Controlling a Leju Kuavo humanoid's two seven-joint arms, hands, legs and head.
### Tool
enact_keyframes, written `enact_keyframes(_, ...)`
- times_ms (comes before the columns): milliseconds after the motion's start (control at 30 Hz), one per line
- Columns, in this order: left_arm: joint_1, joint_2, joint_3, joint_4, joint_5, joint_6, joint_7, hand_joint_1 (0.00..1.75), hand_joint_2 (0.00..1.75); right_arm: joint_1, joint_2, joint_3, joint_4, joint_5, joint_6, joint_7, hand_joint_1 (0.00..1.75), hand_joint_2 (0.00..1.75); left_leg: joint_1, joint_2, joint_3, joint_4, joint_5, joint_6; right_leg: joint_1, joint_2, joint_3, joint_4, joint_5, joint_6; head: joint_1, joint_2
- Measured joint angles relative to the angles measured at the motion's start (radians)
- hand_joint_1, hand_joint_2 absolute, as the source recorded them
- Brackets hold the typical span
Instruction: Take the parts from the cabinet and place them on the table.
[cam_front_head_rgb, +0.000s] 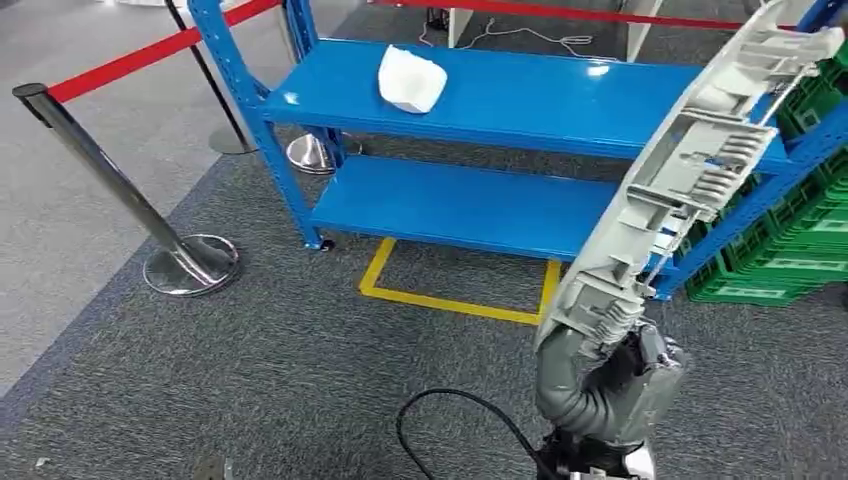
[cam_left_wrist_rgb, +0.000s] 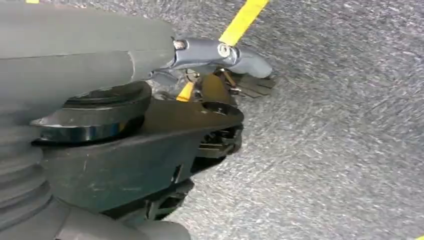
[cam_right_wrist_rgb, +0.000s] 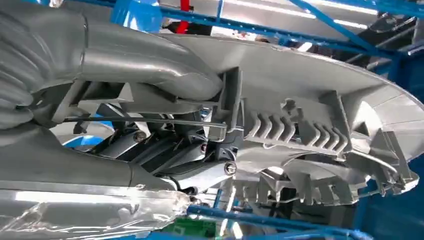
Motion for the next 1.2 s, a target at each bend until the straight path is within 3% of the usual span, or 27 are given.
enact_keyframes(67,0.000,0.000,0.001,0.000,0.000,0.000,0.000,0.00,1.75,0.002,0.003,-0.006,0.000,0.002,0.000,0.000,1.75,1.75,0.001,0.000,-0.004,0.001,0.012,-0.011,0.000,0.000,-0.013,0.007,0.010,-0.018,0.002,0.000)
enact_keyframes(100,0.001,0.000,0.002,0.000,0.000,0.000,0.000,0.00,1.75,0.001,0.006,-0.008,0.000,0.002,0.000,0.000,1.75,1.75,0.004,-0.002,-0.009,0.007,-0.007,-0.019,-0.004,-0.003,-0.019,0.005,0.019,-0.029,0.002,0.000)
enact_keyframes(133,0.002,0.000,0.002,0.000,0.000,0.000,0.000,0.00,1.75,0.001,0.008,-0.010,0.000,0.002,0.000,-0.003,1.75,1.75,0.005,-0.001,-0.024,0.043,-0.066,-0.028,-0.004,-0.003,-0.029,0.005,0.030,-0.038,-0.003,0.000)
enact_keyframes(200,0.001,0.000,0.002,0.000,0.000,0.000,0.000,0.00,1.75,0.003,0.013,-0.016,0.000,0.003,0.000,-0.011,1.75,1.75,0.010,-0.001,-0.074,0.195,-0.182,-0.037,-0.004,-0.003,-0.052,0.006,0.052,-0.043,-0.007,0.000)
enact_keyframes(233,0.001,0.000,0.002,0.000,0.000,0.000,0.000,0.00,1.75,0.004,0.015,-0.020,0.000,0.002,0.000,-0.015,1.75,1.75,0.012,-0.001,-0.094,0.276,-0.217,-0.040,-0.003,-0.003,-0.067,0.007,0.064,-0.042,-0.006,0.000)
enact_keyframes(267,0.000,0.000,0.002,0.000,0.000,0.000,0.000,0.00,1.75,0.005,0.017,-0.024,0.000,0.002,0.000,-0.019,1.75,1.75,0.014,-0.001,-0.100,0.322,-0.221,-0.041,-0.003,-0.003,-0.081,0.008,0.073,-0.042,-0.007,0.000)
enact_keyframes(300,0.001,0.000,0.002,0.000,-0.001,-0.001,0.000,0.00,1.75,0.007,0.019,-0.029,0.000,0.000,0.000,-0.022,1.75,1.75,0.015,-0.001,-0.085,0.324,-0.193,-0.041,-0.003,-0.003,-0.095,0.008,0.084,-0.039,-0.007,0.000)
enact_keyframes(333,0.000,-0.001,0.002,0.000,-0.003,-0.002,0.000,0.00,1.75,0.008,0.021,-0.032,0.000,-0.003,0.000,-0.024,1.75,1.75,0.016,-0.001,-0.054,0.291,-0.156,-0.040,-0.003,-0.003,-0.107,0.009,0.092,-0.036,-0.007,0.000)
enact_keyframes(367,0.000,-0.002,0.002,0.000,-0.003,-0.003,0.000,0.00,1.75,0.008,0.023,-0.035,0.000,-0.006,0.000,-0.024,1.75,1.75,0.016,-0.001,-0.001,0.221,-0.120,-0.037,-0.003,-0.003,-0.117,0.010,0.101,-0.032,-0.006,0.000)
enact_keyframes(400,-0.001,-0.002,0.002,0.000,-0.003,-0.003,0.000,0.00,1.75,0.009,0.025,-0.036,0.000,-0.008,0.000,-0.024,1.75,1.75,0.017,-0.001,0.062,0.134,-0.105,-0.034,-0.004,-0.002,-0.124,0.010,0.108,-0.029,-0.007,0.000)
enact_keyframes(433,-0.003,-0.003,0.002,0.000,-0.004,-0.003,-0.001,0.00,1.75,0.009,0.026,-0.037,-0.001,-0.011,0.000,-0.024,1.75,1.75,0.018,-0.002,0.132,0.045,-0.120,-0.033,0.000,-0.001,-0.128,0.011,0.114,-0.023,-0.007,0.000)
enact_keyframes(467,-0.006,-0.004,0.002,0.000,-0.004,-0.003,-0.003,0.00,1.75,0.009,0.029,-0.041,-0.002,-0.012,0.000,-0.026,1.75,1.75,0.016,-0.003,0.163,-0.014,-0.139,-0.025,0.002,-0.001,-0.135,0.012,0.117,-0.020,-0.006,0.000)
enact_keyframes(567,-0.002,-0.006,0.002,0.000,-0.009,-0.003,-0.005,0.00,1.75,0.013,0.034,-0.052,-0.006,-0.011,0.000,-0.045,1.75,1.75,0.007,-0.002,0.144,-0.022,-0.131,-0.005,-0.004,-0.003,-0.142,0.005,0.144,-0.002,-0.006,0.000)
enact_keyframes(600,0.000,-0.006,0.002,0.000,-0.011,-0.003,-0.005,0.00,1.75,0.015,0.036,-0.056,-0.008,-0.009,0.000,-0.054,1.75,1.75,0.013,0.001,0.141,-0.027,-0.120,0.005,-0.007,-0.003,-0.152,0.012,0.137,0.002,-0.009,0.000)
enact_keyframes(633,0.000,-0.005,0.002,0.000,-0.016,-0.002,-0.005,0.00,1.75,0.016,0.037,-0.060,-0.010,-0.007,0.000,-0.063,1.75,1.75,0.012,0.001,0.135,-0.026,-0.114,0.011,-0.007,-0.004,-0.165,0.040,0.104,0.006,-0.004,0.000)
enact_keyframes(667,-0.001,-0.006,0.001,0.000,-0.023,0.001,-0.005,0.00,1.75,0.017,0.040,-0.063,-0.010,-0.002,0.000,-0.072,1.75,1.75,0.012,0.001,0.129,-0.026,-0.108,0.016,-0.007,-0.003,-0.188,0.104,0.057,0.009,0.000,0.000)
enact_keyframes(733,0.000,-0.006,-0.001,0.000,-0.038,0.010,-0.005,0.00,1.75,0.020,0.042,-0.068,-0.012,0.010,0.000,-0.085,1.75,1.75,0.010,0.002,0.114,-0.025,-0.097,0.019,-0.007,-0.003,-0.251,0.282,-0.031,0.015,0.001,0.000)
enact_keyframes(767,0.000,-0.006,-0.002,0.000,-0.044,0.016,-0.005,0.00,1.75,0.020,0.042,-0.069,-0.012,0.016,0.000,-0.085,1.75,1.75,0.008,0.002,0.108,-0.025,-0.092,0.019,-0.007,-0.003,-0.265,0.333,-0.049,0.016,0.000,0.000)
enact_keyframes(800,0.000,-0.005,-0.003,0.000,-0.053,0.023,-0.002,0.00,1.75,0.020,0.042,-0.069,-0.012,0.022,0.000,-0.085,1.75,1.75,0.007,0.002,0.103,-0.024,-0.087,0.019,-0.007,-0.003,-0.253,0.329,-0.043,0.015,0.001,0.000)
enact_keyframes(833,0.001,-0.005,-0.006,0.000,-0.056,0.026,-0.002,0.00,1.75,0.020,0.041,-0.067,-0.012,0.027,0.000,-0.083,1.75,1.75,0.007,0.001,0.101,-0.024,-0.083,0.018,-0.007,-0.003,-0.214,0.279,-0.016,0.013,0.000,0.000)
enact_keyframes(900,0.001,-0.005,-0.009,0.000,-0.062,0.027,-0.002,0.00,1.75,0.020,0.040,-0.064,-0.013,0.034,0.000,-0.074,1.75,1.75,0.007,0.001,0.100,-0.021,-0.080,0.014,-0.007,-0.004,-0.094,0.088,0.057,0.009,0.000,0.000)
enact_keyframes(933,0.001,-0.005,-0.010,0.000,-0.063,0.027,-0.002,0.00,1.75,0.019,0.040,-0.063,-0.015,0.042,0.000,-0.073,1.75,1.75,0.006,0.001,0.098,-0.018,-0.079,0.011,-0.007,-0.005,-0.053,0.012,0.057,0.006,0.001,0.000)
enact_keyframes(967,0.001,-0.004,-0.013,0.000,-0.066,0.029,-0.002,0.00,1.75,0.020,0.039,-0.061,-0.015,0.048,0.000,-0.074,1.75,1.75,0.000,0.000,0.090,-0.009,-0.080,0.006,-0.005,-0.003,-0.046,0.003,0.057,0.000,-0.001,0.000)
enact_keyframes(1067,0.001,-0.003,-0.024,0.000,-0.071,0.034,-0.003,0.00,1.75,0.021,0.039,-0.059,-0.015,0.040,0.000,-0.089,1.75,1.75,0.004,0.000,0.080,-0.009,-0.069,-0.010,0.000,0.000,-0.063,0.012,0.064,-0.012,-0.001,0.000)
enact_keyframes(1100,0.000,-0.003,-0.025,0.000,-0.073,0.036,-0.005,0.00,1.75,0.021,0.039,-0.059,-0.016,0.038,0.000,-0.093,1.75,1.75,0.003,0.000,0.075,-0.003,-0.076,-0.018,-0.008,-0.001,-0.064,0.007,0.071,-0.022,0.000,0.000)
enact_keyframes(1167,0.000,-0.003,-0.026,0.000,-0.076,0.037,-0.008,0.00,1.75,0.021,0.039,-0.057,-0.024,0.036,0.000,-0.096,1.75,1.75,0.007,-0.001,0.042,0.070,-0.138,-0.034,-0.010,-0.003,-0.072,0.007,0.077,-0.032,-0.011,0.000)
enact_keyframes(1200,0.000,-0.002,-0.026,0.000,-0.076,0.037,-0.010,0.00,1.75,0.021,0.039,-0.056,-0.027,0.035,0.000,-0.097,1.75,1.75,0.010,-0.001,0.001,0.160,-0.187,-0.038,-0.010,-0.003,-0.079,0.007,0.080,-0.034,-0.012,0.000)
